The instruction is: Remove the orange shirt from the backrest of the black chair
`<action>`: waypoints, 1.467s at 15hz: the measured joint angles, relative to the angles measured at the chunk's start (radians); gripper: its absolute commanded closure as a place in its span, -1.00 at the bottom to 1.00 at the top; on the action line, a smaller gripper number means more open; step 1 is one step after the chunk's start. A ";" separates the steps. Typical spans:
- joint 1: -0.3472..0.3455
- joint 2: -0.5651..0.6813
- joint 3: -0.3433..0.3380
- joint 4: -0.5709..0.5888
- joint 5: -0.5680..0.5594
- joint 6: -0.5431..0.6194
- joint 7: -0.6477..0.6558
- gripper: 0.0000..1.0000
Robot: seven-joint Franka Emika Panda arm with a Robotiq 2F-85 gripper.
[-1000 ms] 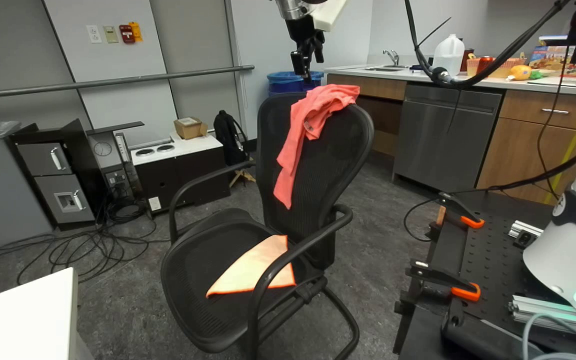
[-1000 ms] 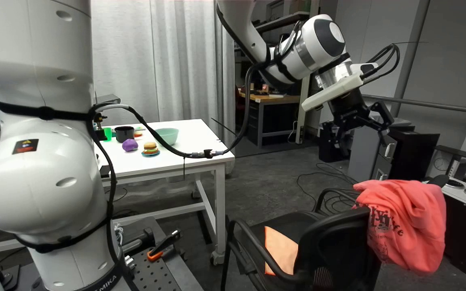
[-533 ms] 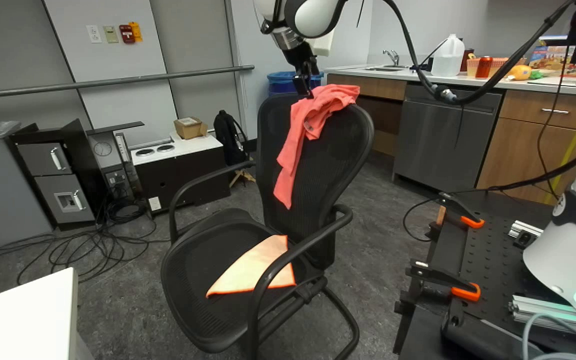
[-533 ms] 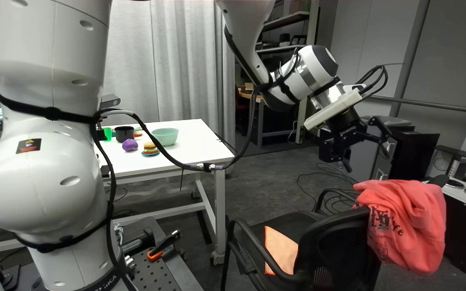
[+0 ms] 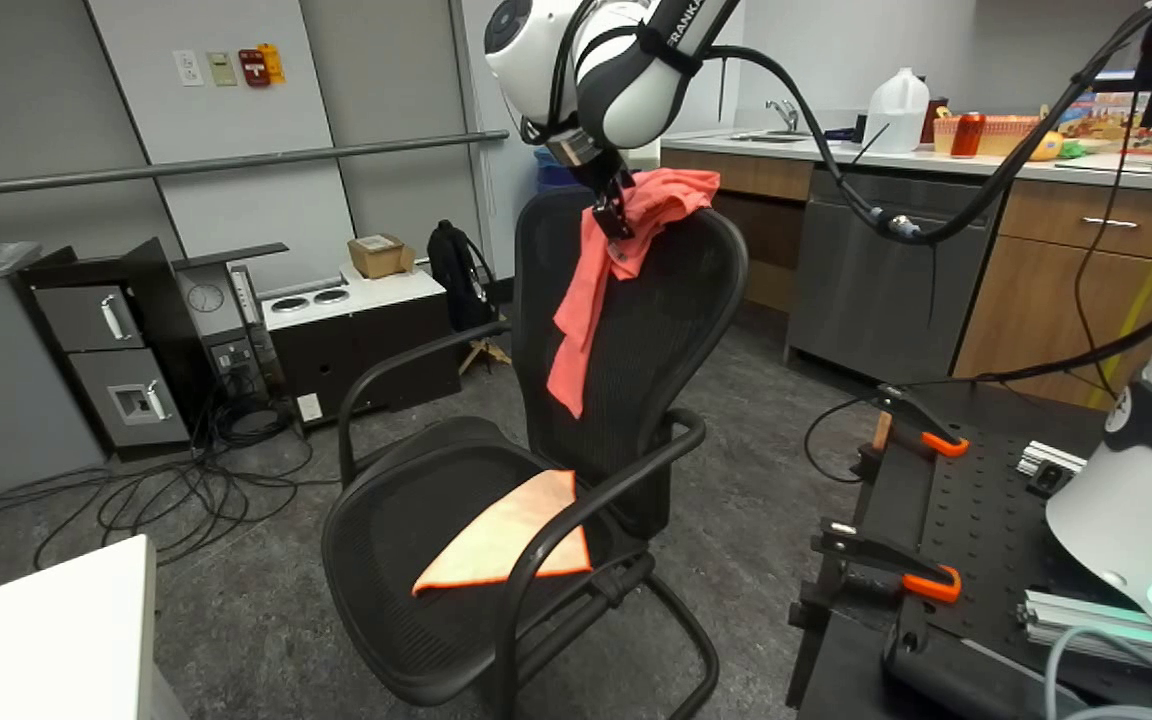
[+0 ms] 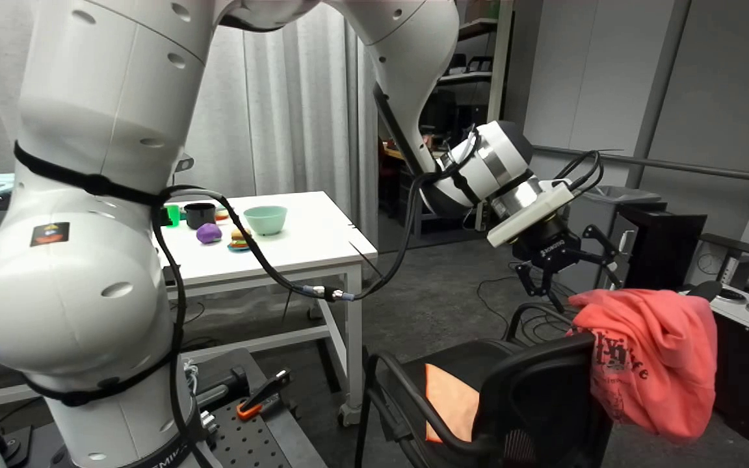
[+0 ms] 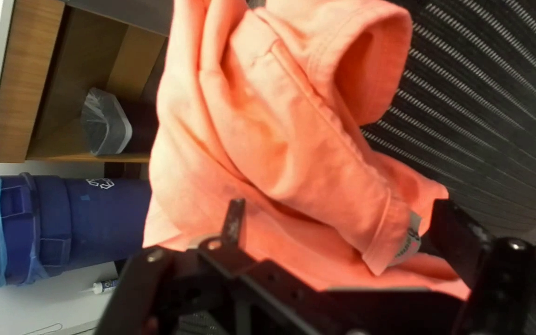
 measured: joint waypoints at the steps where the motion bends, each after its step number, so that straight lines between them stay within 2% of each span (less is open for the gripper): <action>1: 0.000 0.011 -0.002 0.007 -0.014 0.000 0.014 -0.47; 3: 0.000 0.030 -0.005 0.025 -0.027 -0.001 0.030 -0.44; 6: 0.000 0.036 -0.009 0.046 -0.031 -0.001 0.044 0.06; 12: 0.000 0.035 -0.016 0.071 -0.031 -0.001 0.051 0.94; 13: 0.000 0.035 -0.016 0.073 -0.031 -0.001 0.055 1.00; 18: 0.001 0.022 -0.010 0.073 -0.031 0.007 0.099 0.99; 22: 0.021 -0.047 0.001 0.027 -0.042 0.123 0.189 0.99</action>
